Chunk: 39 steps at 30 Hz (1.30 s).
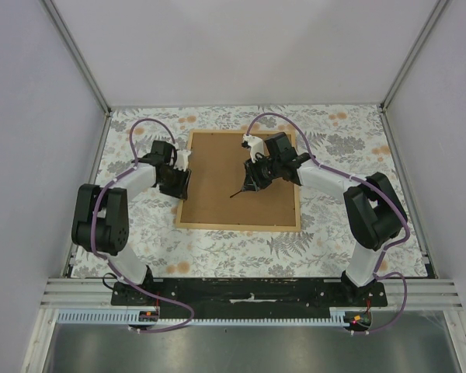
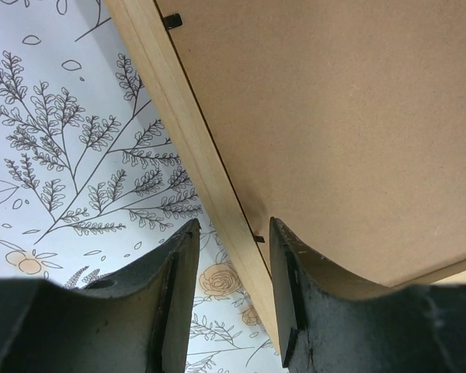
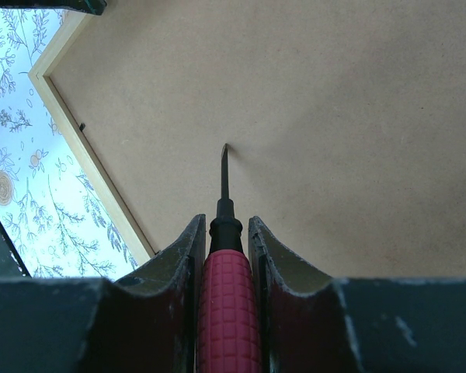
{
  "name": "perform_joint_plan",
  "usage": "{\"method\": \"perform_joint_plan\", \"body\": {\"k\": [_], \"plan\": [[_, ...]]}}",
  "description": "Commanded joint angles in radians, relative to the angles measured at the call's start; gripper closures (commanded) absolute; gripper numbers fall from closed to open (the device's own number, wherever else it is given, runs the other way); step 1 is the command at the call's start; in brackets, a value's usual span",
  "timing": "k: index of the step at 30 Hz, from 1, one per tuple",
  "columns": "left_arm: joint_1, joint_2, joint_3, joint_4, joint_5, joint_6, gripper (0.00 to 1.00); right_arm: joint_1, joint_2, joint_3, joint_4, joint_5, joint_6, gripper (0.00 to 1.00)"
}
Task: Take the photo out of the frame
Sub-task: Adjust the photo frame item on the photo frame.
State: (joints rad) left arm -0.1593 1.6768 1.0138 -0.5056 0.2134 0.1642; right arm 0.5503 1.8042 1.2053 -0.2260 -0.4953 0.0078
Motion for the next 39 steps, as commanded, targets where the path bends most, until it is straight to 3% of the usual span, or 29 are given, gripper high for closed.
{"method": "perform_joint_plan", "body": {"k": [1,18,30,39], "plan": [[-0.006,0.029,-0.004,0.009,-0.019,-0.014,0.52,0.007,0.043,-0.007,-0.038,0.031,-0.014,1.00],[-0.014,0.018,0.008,-0.034,-0.046,0.005,0.50,0.008,0.043,-0.009,-0.038,0.031,-0.015,1.00],[-0.002,0.015,0.020,-0.056,-0.009,0.020,0.57,0.007,0.043,-0.010,-0.036,0.031,-0.015,1.00],[0.004,0.032,0.028,-0.077,0.004,0.032,0.56,0.007,0.044,-0.009,-0.038,0.031,-0.015,1.00]]}}
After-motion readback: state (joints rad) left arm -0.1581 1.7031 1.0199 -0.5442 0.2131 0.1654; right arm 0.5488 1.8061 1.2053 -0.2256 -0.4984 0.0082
